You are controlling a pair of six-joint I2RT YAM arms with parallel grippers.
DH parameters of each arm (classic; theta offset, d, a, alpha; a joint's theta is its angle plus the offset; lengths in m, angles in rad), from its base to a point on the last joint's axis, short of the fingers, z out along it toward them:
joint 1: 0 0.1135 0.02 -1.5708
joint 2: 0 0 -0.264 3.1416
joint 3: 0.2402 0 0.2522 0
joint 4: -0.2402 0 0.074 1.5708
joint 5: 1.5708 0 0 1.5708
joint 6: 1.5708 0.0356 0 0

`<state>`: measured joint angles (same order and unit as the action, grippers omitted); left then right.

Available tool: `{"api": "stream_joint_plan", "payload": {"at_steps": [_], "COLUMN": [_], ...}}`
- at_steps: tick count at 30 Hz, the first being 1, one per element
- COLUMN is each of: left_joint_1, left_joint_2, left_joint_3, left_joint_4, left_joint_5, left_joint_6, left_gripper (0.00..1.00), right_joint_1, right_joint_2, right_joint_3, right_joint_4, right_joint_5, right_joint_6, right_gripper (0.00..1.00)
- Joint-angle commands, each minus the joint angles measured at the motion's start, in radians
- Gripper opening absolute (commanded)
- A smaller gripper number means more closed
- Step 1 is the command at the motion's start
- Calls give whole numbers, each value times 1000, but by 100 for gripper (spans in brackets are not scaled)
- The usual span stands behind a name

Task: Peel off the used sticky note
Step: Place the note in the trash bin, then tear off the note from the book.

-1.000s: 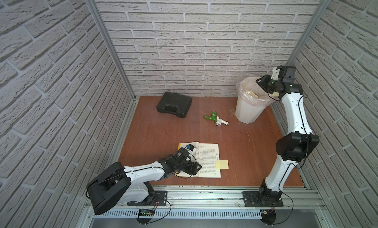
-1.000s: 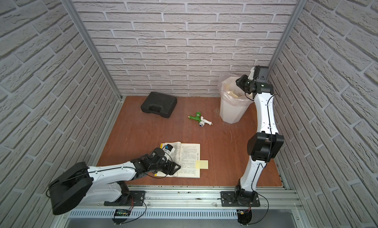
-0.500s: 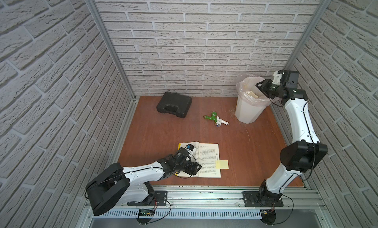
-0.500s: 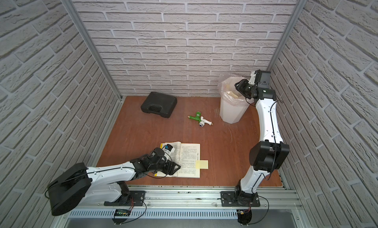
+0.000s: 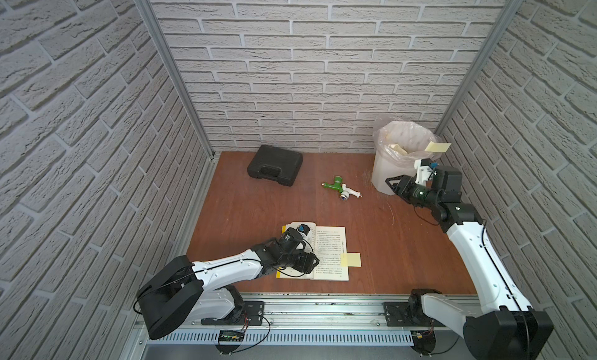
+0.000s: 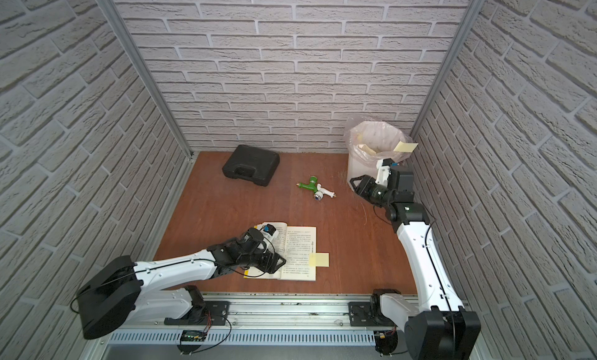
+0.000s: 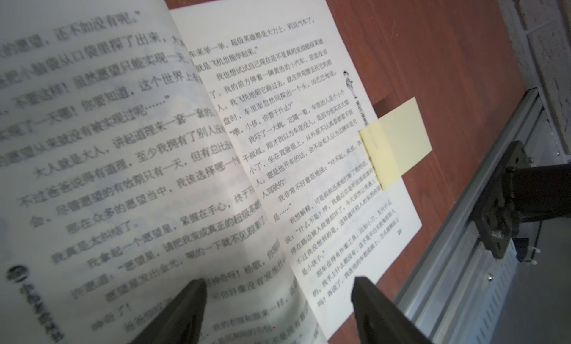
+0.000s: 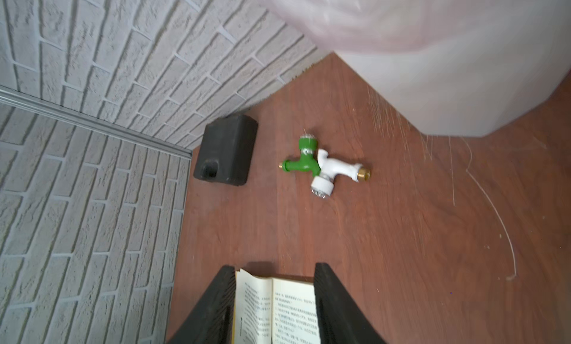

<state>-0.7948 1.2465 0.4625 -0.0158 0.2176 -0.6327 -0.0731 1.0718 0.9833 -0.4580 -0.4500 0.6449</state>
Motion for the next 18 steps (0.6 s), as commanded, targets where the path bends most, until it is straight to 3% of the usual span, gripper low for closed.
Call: {"api": "stream_joint_plan", "payload": {"at_steps": [1, 8, 18], "left_joint_1": [7, 7, 5], "left_joint_2": [19, 34, 52], "left_joint_3": [30, 47, 66], "left_joint_4": [-14, -27, -35], "left_joint_5": [8, 10, 17], "left_joint_6": [33, 40, 42], "left_gripper": [79, 79, 78], "right_joint_1": [17, 103, 255], "right_joint_2": [-80, -197, -206], "right_joint_3": [-113, -375, -596], "right_joint_4": [-16, -50, 23], "right_joint_5": [-21, -57, -59], "right_joint_6": [-34, -3, 92], "right_gripper": [47, 47, 47]}}
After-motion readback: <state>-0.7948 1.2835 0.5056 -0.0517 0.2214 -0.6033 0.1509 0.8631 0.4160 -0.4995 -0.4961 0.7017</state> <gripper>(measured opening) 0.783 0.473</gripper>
